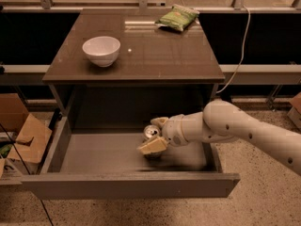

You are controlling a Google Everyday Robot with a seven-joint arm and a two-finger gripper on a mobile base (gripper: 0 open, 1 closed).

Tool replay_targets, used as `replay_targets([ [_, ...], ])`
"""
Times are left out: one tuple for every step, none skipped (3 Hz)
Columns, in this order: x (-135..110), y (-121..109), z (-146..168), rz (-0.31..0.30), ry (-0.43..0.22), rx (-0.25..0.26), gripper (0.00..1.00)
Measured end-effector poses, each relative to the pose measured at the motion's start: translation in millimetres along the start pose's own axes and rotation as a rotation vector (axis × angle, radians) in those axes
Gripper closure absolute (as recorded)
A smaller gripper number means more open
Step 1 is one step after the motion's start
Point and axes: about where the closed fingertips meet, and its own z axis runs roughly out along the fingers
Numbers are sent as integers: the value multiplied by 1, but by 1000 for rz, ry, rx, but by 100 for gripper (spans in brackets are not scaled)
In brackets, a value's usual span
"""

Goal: Place 7up can into top drawer

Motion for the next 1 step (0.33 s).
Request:
replay_targets([
  [0, 0, 0, 0, 0, 0, 0],
])
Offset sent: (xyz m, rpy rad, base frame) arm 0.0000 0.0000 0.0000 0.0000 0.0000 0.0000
